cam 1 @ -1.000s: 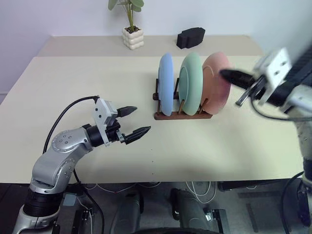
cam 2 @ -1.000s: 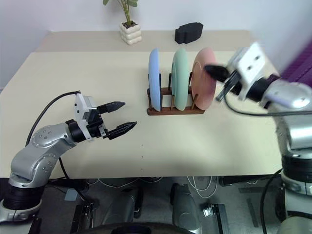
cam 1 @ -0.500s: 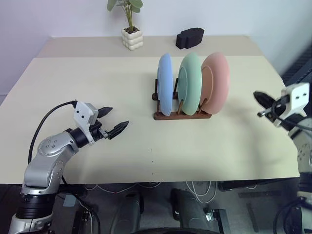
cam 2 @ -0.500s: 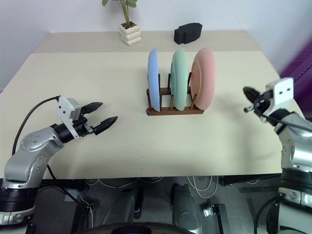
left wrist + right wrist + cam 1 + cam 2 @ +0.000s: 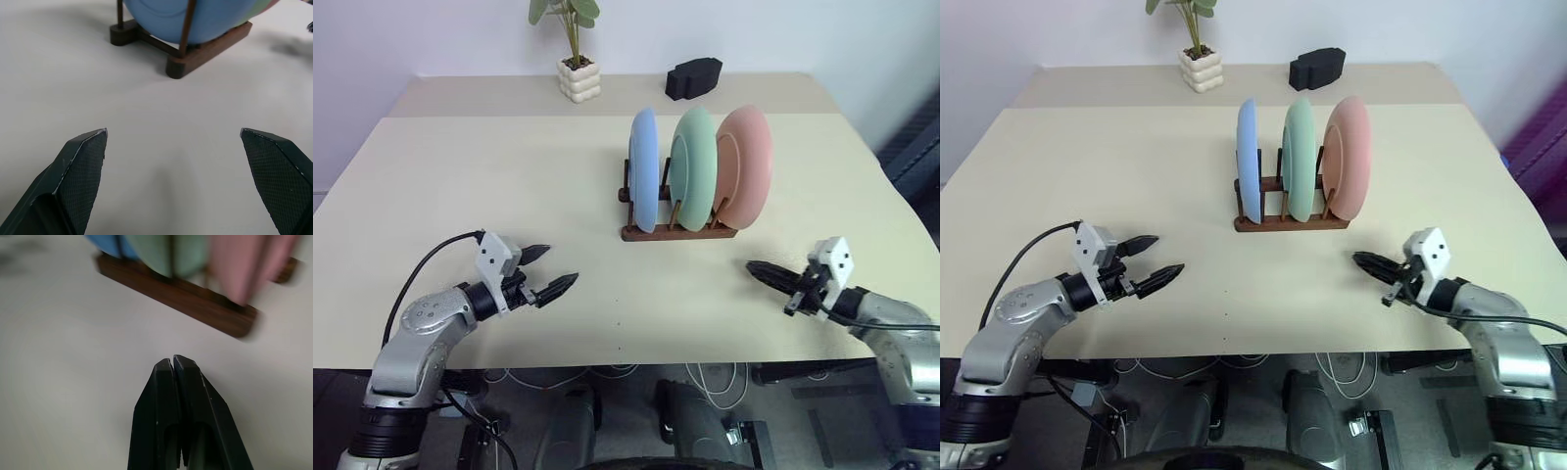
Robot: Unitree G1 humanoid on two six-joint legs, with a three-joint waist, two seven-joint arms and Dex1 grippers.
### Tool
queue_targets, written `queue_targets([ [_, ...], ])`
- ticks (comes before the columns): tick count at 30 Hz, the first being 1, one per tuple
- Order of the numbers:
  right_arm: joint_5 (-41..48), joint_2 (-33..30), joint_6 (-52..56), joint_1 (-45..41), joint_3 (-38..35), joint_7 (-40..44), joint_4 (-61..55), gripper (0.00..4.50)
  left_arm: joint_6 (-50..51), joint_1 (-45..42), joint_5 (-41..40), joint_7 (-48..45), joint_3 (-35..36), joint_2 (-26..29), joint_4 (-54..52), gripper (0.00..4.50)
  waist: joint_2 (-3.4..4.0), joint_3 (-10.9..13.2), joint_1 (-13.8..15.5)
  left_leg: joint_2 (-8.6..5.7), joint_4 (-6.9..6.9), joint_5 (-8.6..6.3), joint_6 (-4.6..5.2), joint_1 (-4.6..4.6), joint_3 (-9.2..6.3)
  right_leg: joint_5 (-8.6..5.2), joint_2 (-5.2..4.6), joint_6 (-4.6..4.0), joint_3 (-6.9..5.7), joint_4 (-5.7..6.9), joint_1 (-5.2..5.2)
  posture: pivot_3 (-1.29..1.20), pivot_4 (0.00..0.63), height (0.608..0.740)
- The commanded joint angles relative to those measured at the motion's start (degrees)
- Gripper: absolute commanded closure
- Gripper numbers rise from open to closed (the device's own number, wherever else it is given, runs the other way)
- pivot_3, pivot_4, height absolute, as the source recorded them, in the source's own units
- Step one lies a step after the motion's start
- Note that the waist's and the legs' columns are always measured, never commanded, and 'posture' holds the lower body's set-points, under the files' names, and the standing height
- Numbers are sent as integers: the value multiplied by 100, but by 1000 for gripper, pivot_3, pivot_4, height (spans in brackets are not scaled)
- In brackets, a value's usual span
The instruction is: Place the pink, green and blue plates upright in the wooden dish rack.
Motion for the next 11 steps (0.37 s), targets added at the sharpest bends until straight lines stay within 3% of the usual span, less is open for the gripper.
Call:
queue_targets([
  [1, 20, 27, 9, -77, 83, -65, -283, 4465, -41, 74, -24, 20, -39, -47, -317, 0, -1, 0, 10, 0, 0, 0, 0, 0, 1, 0, -3, 0, 1, 0, 0, 0, 150, 736],
  [11, 16, 24, 197, -784, 298, -187, -107, 4465, -132, -14, 56, 211, 0, -142, -343, 0, -1, 0, 4, -3, 0, 0, 0, 0, -1, 0, 2, 0, -1, 0, 0, 0, 150, 736],
])
